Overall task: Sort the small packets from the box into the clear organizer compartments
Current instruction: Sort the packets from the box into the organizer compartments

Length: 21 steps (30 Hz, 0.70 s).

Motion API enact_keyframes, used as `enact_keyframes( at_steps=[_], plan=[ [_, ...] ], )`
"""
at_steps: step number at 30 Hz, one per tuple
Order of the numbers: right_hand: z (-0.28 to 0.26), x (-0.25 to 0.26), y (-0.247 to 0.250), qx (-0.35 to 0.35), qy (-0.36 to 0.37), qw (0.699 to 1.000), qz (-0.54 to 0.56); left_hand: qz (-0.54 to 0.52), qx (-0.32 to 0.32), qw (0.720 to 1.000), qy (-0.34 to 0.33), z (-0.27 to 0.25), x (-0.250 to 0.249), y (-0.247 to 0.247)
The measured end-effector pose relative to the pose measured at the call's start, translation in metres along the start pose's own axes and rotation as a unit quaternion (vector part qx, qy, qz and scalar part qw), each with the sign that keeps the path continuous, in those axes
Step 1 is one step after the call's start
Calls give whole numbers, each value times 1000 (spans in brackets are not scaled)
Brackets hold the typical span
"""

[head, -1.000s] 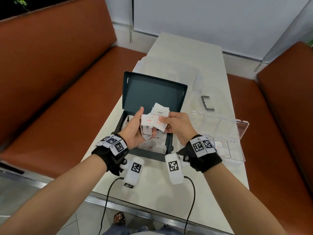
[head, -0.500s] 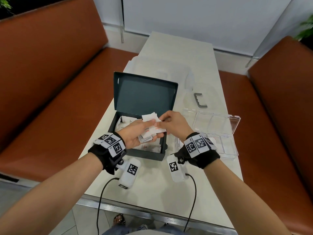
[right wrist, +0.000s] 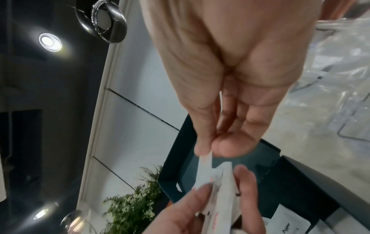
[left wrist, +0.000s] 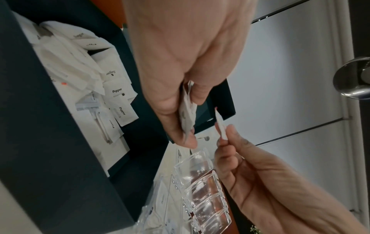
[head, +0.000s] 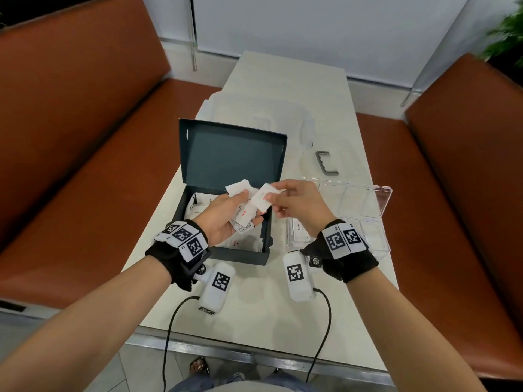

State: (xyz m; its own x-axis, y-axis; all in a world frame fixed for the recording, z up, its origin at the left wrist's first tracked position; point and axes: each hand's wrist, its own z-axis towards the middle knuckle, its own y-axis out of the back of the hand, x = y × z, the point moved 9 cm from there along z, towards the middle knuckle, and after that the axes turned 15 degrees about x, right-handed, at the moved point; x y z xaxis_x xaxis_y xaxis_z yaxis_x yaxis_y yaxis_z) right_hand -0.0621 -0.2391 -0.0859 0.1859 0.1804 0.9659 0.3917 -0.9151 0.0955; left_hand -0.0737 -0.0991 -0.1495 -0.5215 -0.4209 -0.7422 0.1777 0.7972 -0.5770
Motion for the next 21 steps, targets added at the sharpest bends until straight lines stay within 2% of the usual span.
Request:
enact_keyframes(
  at_steps=[2,3,9,15,21],
  plan=[
    [1,-1,-18,55,-16,997,-44,19,-1,1000,7,1,1,0],
    [2,-3,-24,61,-24,995,-72,23,3,1000,11,1,2,-1],
    [2,-5,-27,-14,-14,987,-162,-22,-2,1000,-7,0,5,-7],
    [2,-14,-27,-5,-50,986,-158,-36,-14,998,-44,5,5,-17],
    [-9,-17,-14,-27,-36,993,-109,-24,-18,997,-65,12,6,-30]
  ],
)
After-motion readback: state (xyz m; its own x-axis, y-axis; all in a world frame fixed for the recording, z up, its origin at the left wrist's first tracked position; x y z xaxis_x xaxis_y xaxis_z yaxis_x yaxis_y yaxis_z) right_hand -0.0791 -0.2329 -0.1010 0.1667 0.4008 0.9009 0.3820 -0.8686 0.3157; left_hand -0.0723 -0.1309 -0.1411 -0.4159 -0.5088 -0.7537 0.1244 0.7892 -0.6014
